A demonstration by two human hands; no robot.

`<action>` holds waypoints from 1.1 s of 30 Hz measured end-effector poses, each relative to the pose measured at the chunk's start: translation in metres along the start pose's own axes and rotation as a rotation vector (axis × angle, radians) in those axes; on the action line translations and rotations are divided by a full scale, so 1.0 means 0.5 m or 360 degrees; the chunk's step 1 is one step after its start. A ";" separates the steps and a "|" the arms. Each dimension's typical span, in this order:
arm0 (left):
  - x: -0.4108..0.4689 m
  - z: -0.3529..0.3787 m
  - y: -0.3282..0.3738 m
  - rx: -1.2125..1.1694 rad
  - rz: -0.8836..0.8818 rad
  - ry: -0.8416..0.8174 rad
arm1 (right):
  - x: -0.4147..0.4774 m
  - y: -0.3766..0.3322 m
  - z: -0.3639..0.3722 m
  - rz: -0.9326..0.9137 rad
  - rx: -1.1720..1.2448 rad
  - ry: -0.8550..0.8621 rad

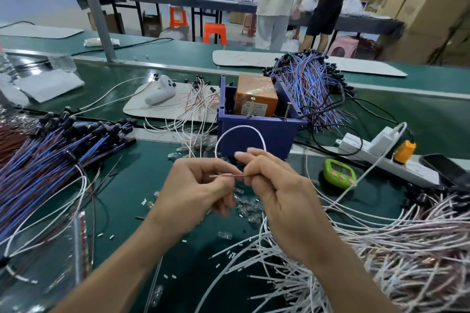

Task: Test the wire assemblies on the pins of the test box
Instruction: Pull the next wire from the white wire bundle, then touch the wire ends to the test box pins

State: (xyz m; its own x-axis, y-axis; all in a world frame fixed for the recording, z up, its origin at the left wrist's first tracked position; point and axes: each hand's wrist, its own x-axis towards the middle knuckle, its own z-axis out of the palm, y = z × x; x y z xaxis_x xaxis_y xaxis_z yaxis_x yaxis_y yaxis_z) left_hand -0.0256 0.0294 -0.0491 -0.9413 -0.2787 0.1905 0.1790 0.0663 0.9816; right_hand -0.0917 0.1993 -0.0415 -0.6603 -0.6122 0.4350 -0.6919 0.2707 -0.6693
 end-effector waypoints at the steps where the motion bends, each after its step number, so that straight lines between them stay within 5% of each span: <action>1: 0.002 0.003 -0.002 -0.0077 -0.0044 -0.0028 | 0.003 0.000 0.003 0.0042 0.0122 -0.0062; 9: 0.008 -0.003 -0.012 -0.0765 -0.0295 -0.0253 | 0.012 0.008 0.004 0.0306 0.0844 -0.0248; 22: -0.004 0.029 -0.007 -0.0170 0.0051 0.0024 | 0.019 0.015 -0.005 0.0439 0.1062 -0.0426; 33: -0.002 0.028 -0.019 0.0089 0.0182 0.0238 | 0.014 0.024 0.016 0.0504 0.1117 -0.0123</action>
State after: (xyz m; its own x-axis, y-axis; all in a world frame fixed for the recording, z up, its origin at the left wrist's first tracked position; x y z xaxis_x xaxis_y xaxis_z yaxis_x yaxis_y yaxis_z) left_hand -0.0302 0.0424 -0.0590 -0.8620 -0.4051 0.3048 0.2626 0.1575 0.9520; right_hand -0.1023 0.1925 -0.0511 -0.7556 -0.6413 0.1331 -0.1094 -0.0768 -0.9910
